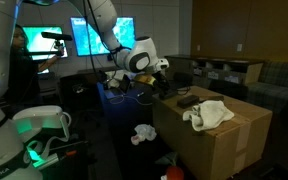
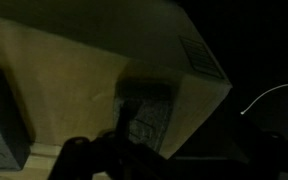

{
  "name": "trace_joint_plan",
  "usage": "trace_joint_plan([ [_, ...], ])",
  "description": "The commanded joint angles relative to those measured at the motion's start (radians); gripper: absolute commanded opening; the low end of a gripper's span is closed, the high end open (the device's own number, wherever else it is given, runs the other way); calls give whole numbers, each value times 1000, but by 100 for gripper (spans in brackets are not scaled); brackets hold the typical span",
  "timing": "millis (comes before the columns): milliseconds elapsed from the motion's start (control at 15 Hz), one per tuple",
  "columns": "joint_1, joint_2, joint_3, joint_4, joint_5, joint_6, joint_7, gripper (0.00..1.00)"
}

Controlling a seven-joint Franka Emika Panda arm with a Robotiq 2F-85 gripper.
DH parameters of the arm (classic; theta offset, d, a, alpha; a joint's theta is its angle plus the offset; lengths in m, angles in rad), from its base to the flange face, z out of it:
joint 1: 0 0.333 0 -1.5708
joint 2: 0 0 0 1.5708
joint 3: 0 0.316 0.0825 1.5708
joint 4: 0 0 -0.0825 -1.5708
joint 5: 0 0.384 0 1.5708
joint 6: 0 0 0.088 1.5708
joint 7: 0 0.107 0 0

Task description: Remove the brown toy from the box and replace it with the towel, remove the blue object from the box and replace it with the gray duster and remove the orange plush toy from the box and replace it with the duster, remove the duster and replace it with the plastic bag

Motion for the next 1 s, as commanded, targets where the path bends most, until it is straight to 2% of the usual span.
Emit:
trace_joint_plan([
  [0,-12,18,5,10,-30,31,-7,100],
  [267,-17,13,5,10,-34,28,-14,100],
  [667,-54,-8,42,8,-17,22,-57,100],
  [933,-55,-11,33,14,-29,25,-60,100],
])
